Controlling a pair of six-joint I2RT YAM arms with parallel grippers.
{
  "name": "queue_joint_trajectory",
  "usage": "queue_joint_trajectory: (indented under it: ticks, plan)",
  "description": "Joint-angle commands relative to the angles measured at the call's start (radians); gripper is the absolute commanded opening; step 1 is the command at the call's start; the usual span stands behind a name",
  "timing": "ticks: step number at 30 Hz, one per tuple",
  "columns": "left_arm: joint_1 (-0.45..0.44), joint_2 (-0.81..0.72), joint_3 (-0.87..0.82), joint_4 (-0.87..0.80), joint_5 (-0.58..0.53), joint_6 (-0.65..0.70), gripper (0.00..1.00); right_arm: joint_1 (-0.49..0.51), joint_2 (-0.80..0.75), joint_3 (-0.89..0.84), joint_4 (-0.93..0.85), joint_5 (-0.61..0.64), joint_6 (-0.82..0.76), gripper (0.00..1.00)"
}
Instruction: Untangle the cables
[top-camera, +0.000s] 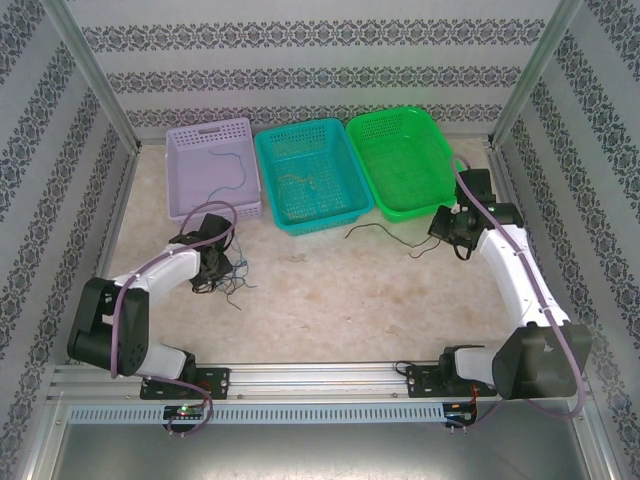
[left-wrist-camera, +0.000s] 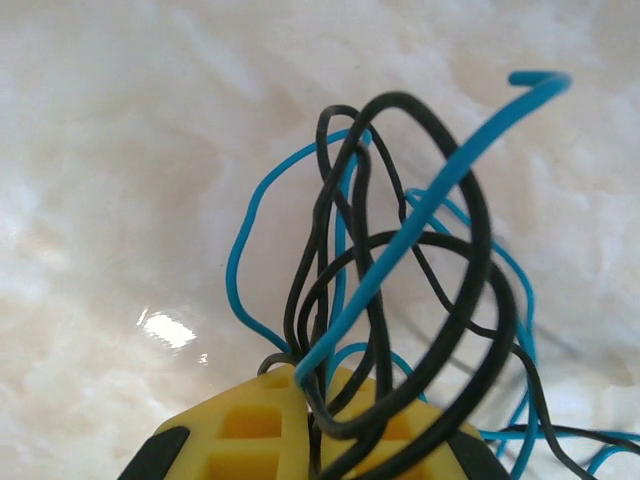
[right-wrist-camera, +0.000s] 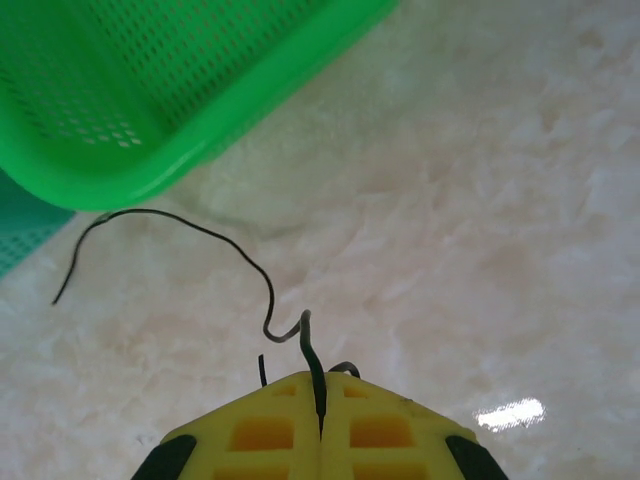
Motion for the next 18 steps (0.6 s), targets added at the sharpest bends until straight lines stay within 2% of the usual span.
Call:
queue_joint_trajectory:
  ticks: [1, 5, 6, 8, 12, 14, 18]
  plan:
    - [0.008, -0.023, -0.008, 0.012, 0.093, 0.005, 0.00, 0.005, 0.013, 0.035, 0.002, -0.032, -0.017, 0.00]
    - [0.005, -0.024, 0.003, 0.047, 0.201, -0.057, 0.00, 0.052, 0.002, 0.035, -0.002, -0.041, -0.005, 0.00]
    - [0.003, -0.026, 0.005, 0.058, 0.232, -0.086, 0.03, 0.064, -0.005, 0.035, -0.009, -0.037, 0.000, 0.00]
    - [-0.004, -0.025, 0.011, 0.068, 0.278, -0.141, 0.15, 0.081, -0.023, 0.036, -0.029, -0.036, 0.009, 0.00]
    - [-0.030, -0.023, 0.041, 0.029, 0.343, -0.248, 0.51, 0.113, -0.079, 0.040, -0.084, -0.032, 0.020, 0.00]
    - [-0.042, -0.043, 0.058, 0.019, 0.359, -0.282, 0.61, 0.121, -0.107, 0.038, -0.103, -0.052, 0.024, 0.00]
    - [-0.055, -0.114, 0.112, -0.020, 0.364, -0.359, 0.71, 0.138, -0.157, 0.020, -0.110, -0.110, 0.025, 0.00]
